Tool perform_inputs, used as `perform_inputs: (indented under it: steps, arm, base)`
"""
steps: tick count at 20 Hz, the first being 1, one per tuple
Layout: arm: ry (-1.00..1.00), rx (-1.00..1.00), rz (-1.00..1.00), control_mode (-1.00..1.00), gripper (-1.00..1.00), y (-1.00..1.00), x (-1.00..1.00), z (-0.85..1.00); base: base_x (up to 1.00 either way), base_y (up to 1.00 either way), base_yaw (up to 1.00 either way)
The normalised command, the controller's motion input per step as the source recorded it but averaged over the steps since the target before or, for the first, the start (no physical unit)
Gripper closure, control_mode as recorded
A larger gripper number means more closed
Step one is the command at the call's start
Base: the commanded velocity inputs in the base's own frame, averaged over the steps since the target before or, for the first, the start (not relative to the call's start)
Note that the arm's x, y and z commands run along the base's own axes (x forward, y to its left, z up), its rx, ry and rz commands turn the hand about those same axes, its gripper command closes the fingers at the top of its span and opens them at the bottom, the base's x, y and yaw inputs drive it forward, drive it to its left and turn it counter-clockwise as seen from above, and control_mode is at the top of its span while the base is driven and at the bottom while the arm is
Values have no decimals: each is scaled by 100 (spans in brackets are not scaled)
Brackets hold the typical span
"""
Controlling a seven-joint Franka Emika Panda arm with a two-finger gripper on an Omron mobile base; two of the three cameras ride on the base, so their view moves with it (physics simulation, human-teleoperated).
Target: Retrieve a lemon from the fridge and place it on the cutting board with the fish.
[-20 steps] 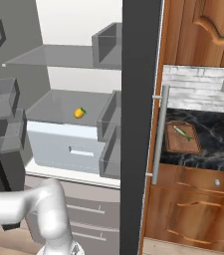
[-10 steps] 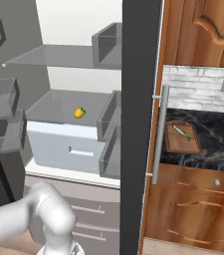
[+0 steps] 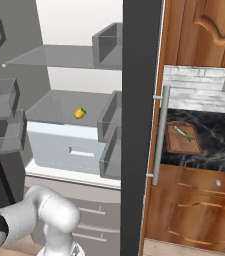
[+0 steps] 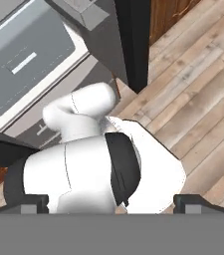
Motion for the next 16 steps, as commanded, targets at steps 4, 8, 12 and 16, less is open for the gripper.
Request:
perform_inputs:
  steps: [4,8,12,16]
  arm:
    - [19,39,22,-100,-100,-19,28,22]
    - [-2,28,25,-100,-100,37,26,-28]
    - [-1,8,14,-100,-100,72,19,-29]
    - [4,-3,0,-100,-100,66,25,-14]
  base:
    - [0,0,0]
    - [0,0,0]
    - [0,0,0]
    - [0,0,0]
